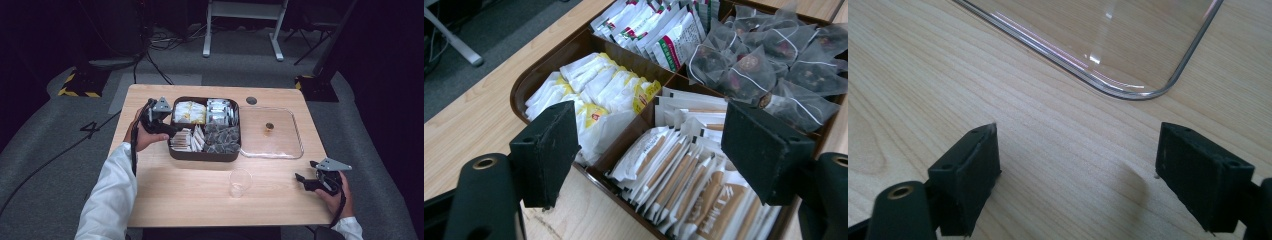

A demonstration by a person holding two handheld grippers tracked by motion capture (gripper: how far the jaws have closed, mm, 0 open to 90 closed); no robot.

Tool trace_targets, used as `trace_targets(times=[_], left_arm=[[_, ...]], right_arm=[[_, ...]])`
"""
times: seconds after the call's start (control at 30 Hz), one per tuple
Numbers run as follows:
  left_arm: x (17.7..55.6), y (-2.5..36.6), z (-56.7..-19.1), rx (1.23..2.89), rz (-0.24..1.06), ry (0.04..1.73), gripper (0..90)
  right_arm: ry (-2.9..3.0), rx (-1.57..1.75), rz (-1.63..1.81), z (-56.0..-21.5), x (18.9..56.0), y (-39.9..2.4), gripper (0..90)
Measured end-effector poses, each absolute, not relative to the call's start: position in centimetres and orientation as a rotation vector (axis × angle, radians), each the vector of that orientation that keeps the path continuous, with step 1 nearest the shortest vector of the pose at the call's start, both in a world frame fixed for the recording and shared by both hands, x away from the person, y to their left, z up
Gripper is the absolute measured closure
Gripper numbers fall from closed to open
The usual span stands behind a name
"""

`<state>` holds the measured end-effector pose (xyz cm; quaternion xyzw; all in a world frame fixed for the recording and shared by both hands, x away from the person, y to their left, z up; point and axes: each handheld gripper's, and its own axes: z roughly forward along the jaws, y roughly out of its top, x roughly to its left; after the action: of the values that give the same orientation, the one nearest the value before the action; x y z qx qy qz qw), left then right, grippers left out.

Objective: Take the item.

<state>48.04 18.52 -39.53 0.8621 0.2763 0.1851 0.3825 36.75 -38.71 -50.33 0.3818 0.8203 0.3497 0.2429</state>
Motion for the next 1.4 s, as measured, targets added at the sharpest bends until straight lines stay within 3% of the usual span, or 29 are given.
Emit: trace_targets(times=[0.57,0.6,1.13,1.4], left_arm=[[52.8,16.5,-41.8,2.240,0.437,0.785,32.5],[53.1,16.2,-42.0,2.244,0.428,0.789,36.7],[55.0,16.3,-44.1,2.296,0.406,0.860,54.3],[55.3,16.2,-44.8,2.330,0.413,0.866,75.6]], right_arm=[[2.241,1.042,0.955,-50.3,36.7,-38.7,18.1],[2.241,1.042,0.954,-50.3,36.7,-38.7,18.1],[2.238,1.035,0.952,-50.3,36.7,-38.7,18.1],[2.238,1.031,0.951,-50.3,36.7,-38.7,18.2]])
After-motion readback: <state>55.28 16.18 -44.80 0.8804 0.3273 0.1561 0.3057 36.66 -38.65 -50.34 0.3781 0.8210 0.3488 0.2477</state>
